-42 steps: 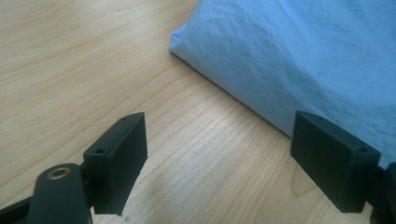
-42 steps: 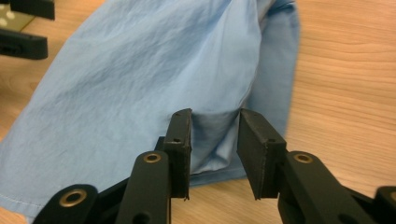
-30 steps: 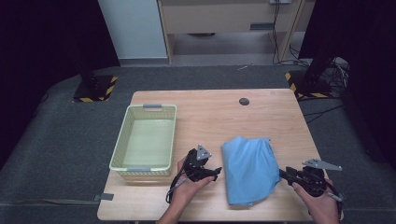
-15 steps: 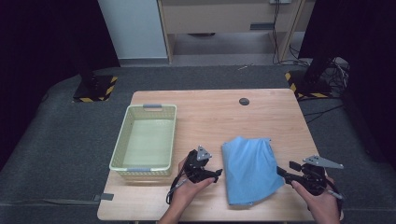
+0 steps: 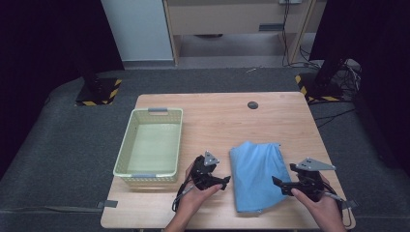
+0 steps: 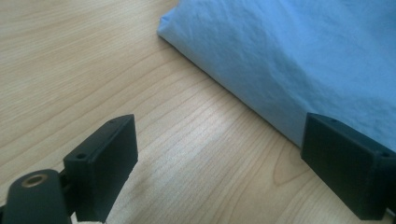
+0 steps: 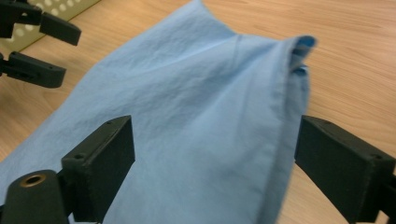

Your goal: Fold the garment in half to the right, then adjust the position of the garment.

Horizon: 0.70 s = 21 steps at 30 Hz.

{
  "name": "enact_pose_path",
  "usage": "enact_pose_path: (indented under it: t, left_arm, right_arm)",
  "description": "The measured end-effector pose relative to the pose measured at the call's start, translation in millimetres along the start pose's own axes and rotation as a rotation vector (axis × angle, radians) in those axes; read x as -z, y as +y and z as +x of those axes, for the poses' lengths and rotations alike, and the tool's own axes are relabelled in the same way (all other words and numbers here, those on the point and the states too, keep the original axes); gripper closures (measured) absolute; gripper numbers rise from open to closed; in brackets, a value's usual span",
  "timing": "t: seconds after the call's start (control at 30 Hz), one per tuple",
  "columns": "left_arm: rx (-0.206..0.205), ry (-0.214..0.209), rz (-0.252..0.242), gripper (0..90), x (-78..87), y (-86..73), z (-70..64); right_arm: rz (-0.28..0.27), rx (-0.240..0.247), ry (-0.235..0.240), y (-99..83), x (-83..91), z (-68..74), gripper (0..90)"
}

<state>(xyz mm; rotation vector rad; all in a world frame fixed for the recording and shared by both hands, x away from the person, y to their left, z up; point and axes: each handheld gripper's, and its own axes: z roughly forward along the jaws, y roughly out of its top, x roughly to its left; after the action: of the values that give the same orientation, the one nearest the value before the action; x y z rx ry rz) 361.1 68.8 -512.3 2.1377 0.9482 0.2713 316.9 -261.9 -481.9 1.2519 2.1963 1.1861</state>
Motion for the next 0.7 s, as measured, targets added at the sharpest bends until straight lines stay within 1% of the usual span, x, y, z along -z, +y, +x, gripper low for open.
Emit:
enact_pose_path:
  t: [0.1,0.23,0.33,0.4,0.5,0.57,0.67,0.7]
  left_arm:
    - [-0.007,0.006,0.007,10.5,0.0,-0.7,-2.0]
    - [-0.024,0.016,0.018,10.3,2.5,-2.9,-6.7]
    - [-0.025,0.025,0.019,10.0,5.6,-5.0,-9.5]
    - [-0.03,0.028,0.021,9.9,7.2,-6.5,-11.4]
    - [-0.039,0.027,0.027,9.8,8.1,-8.5,-14.8]
    - [-0.044,0.025,0.032,9.6,8.2,-9.1,-17.2]
    - [-0.038,0.023,0.029,9.4,9.3,-9.6,-20.1]
    - [-0.037,0.021,0.025,9.3,10.0,-9.6,-20.6]
  right_arm:
    - [0.027,0.046,0.028,2.5,-12.3,8.2,9.7]
    - [0.062,0.125,0.041,5.0,-28.9,19.9,7.9]
    - [0.081,0.157,0.049,7.2,-41.8,25.9,7.8]
    - [0.1,0.168,0.047,7.1,-49.0,27.6,7.8]
    - [0.124,0.178,0.042,5.2,-57.3,25.2,7.8]
    - [0.138,0.179,0.04,3.2,-61.1,22.3,7.7]
    - [0.159,0.187,0.036,-1.7,-63.3,20.3,7.4]
    - [0.174,0.187,0.036,-4.4,-63.8,19.0,7.3]
